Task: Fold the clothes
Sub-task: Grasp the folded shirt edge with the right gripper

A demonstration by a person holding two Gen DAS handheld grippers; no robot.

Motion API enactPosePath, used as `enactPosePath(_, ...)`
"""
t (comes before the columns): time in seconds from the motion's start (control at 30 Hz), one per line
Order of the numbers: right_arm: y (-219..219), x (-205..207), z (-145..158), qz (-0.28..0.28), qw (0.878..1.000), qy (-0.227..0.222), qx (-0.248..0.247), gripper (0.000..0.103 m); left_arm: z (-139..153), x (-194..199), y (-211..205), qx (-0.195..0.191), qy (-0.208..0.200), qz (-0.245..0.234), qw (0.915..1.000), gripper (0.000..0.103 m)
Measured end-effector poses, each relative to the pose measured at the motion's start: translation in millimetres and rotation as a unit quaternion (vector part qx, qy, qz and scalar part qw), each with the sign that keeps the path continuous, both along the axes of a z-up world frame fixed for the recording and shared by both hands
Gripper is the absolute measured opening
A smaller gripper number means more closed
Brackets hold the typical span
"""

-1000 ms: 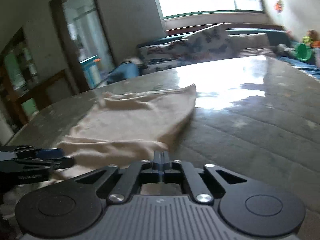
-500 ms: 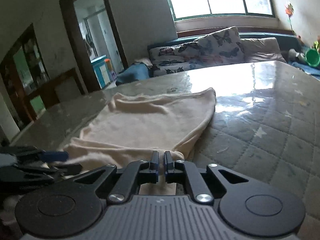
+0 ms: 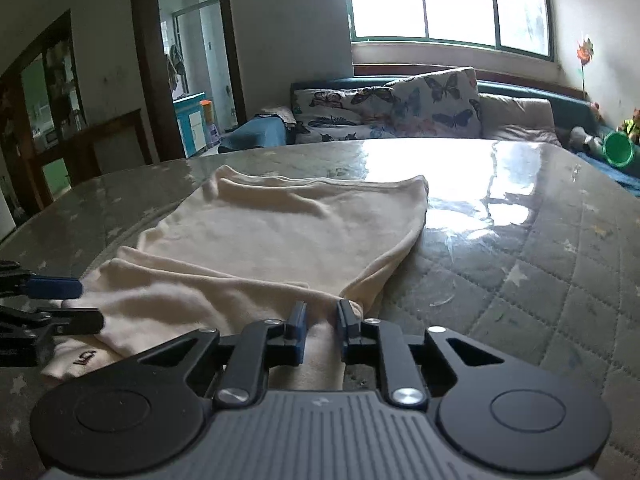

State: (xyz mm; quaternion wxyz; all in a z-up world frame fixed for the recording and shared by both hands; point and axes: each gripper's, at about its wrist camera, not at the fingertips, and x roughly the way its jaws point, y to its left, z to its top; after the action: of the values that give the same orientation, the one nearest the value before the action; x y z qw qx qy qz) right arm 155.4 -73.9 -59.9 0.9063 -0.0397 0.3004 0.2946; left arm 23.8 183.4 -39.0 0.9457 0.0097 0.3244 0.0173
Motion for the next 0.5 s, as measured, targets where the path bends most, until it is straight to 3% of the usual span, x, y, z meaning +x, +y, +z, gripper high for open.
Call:
enactPosePath(0.27,-20,-2,1,-0.043,0.999,-0.009,-0.01,0.0,-4,-8,-1,0.011,0.0,-0.007,0.9999,0.057)
enactPosePath(0.33,-30,5,-2,-0.056,0.998,0.016,0.007,0.0,-4,-8,-1,0.011,0.0,-0.007,0.9999,0.058)
enactPosePath(0.5,-41,-3,12,-0.036,0.998,-0.013,0.04,0.0,2,-8,0,0.007,-0.008,-0.006,0.9999,0.058)
